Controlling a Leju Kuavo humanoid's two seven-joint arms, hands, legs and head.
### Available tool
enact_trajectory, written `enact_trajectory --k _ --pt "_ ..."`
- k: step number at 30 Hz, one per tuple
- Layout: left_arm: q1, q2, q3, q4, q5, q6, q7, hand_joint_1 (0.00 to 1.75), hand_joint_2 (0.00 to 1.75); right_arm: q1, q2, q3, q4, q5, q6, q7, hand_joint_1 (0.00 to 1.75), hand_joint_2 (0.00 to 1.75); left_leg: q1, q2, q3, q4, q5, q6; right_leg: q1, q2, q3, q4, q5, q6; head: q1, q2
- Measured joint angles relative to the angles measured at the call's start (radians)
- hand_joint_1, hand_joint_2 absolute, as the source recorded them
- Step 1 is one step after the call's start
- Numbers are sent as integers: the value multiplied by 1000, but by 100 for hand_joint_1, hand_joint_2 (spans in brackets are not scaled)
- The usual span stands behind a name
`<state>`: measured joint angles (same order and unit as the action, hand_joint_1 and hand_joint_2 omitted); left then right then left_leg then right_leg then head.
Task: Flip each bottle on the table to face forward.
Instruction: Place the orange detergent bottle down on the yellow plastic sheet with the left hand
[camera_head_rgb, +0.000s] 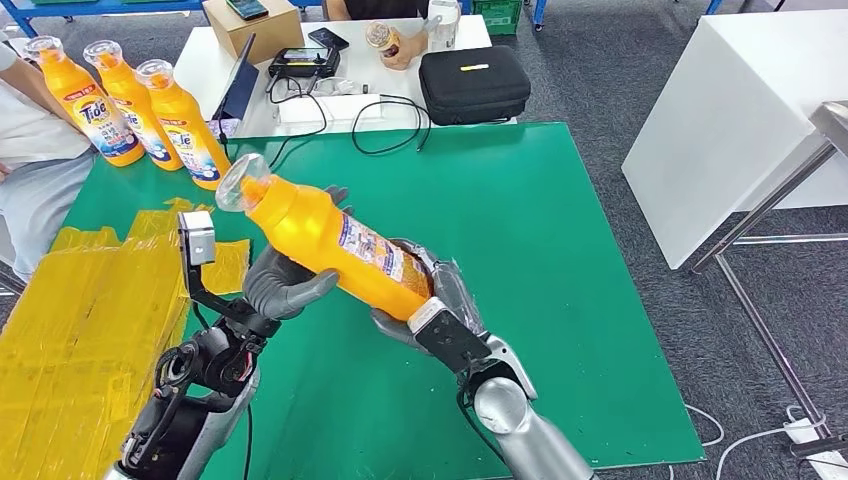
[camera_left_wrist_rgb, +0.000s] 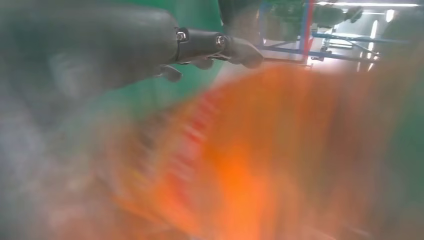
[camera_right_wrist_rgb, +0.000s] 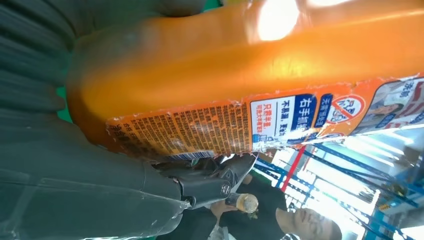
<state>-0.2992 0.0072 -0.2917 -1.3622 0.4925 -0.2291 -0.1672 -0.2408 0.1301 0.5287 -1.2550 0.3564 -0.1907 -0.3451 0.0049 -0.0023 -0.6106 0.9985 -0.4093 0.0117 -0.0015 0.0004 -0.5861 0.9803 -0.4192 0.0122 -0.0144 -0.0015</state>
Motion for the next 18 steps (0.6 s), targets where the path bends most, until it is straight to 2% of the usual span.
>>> enact_trajectory --k 10,16,18 --pt "0 1 3 4 -2 2 -13 0 175 -94 13 111 165 130 28 86 175 175 0 0 0 0 0 0 0 0 0 0 0 0 0 0" --pt "3 2 20 23 -6 2 -12 1 175 -147 29 153 253 154 33 94 175 175 0 0 0 0 0 0 0 0 -1 0 0 0 0 0" --pt "3 2 22 27 -7 2 -12 84 175 -155 30 160 267 155 33 94 175 175 0 0 0 0 0 0 0 0 -1 0 0 0 0 0"
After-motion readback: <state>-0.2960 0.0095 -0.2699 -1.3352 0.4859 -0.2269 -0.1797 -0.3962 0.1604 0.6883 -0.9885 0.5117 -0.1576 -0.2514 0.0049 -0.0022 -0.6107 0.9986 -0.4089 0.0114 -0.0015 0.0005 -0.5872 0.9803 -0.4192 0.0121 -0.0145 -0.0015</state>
